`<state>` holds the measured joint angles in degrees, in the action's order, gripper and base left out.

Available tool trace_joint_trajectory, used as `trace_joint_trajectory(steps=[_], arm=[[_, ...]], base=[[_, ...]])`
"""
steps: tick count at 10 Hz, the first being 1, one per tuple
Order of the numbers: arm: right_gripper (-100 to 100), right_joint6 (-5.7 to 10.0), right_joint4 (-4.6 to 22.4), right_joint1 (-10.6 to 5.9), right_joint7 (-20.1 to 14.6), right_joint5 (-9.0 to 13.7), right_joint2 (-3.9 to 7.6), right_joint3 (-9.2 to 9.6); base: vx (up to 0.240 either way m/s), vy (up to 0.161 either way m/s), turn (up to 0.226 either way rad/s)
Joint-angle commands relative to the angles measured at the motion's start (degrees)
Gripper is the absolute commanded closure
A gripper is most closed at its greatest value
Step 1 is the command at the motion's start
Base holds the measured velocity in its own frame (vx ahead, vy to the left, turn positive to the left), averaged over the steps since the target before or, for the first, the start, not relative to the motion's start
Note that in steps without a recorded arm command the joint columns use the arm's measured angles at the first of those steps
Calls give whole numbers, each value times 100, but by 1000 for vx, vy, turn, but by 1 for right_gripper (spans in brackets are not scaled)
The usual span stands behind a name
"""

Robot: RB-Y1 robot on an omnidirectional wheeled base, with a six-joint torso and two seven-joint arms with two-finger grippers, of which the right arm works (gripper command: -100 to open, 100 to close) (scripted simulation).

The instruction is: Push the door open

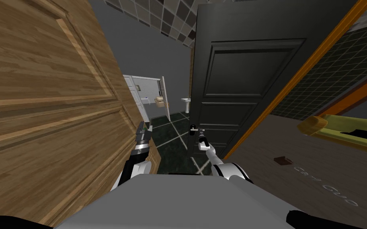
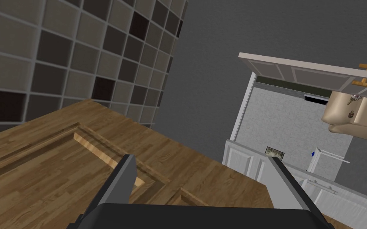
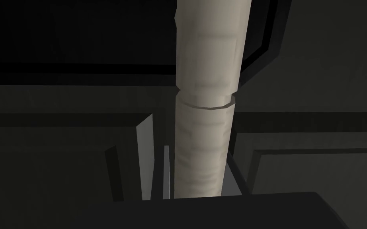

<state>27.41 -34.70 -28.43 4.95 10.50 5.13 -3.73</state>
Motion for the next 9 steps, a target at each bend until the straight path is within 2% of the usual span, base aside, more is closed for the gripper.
trace_joint_trajectory(steps=[1,2,5,9], arm=[[100,-17,-166,34,109,74,69,-49],[100,15,-167,33,297,247,65,-41],[100,51,-168,31,505,438,55,-32],[100,133,-174,25,969,865,8,-13]], base=[[150,8,-17],[163,6,-93],[134,0,-66],[123,5,-98]])
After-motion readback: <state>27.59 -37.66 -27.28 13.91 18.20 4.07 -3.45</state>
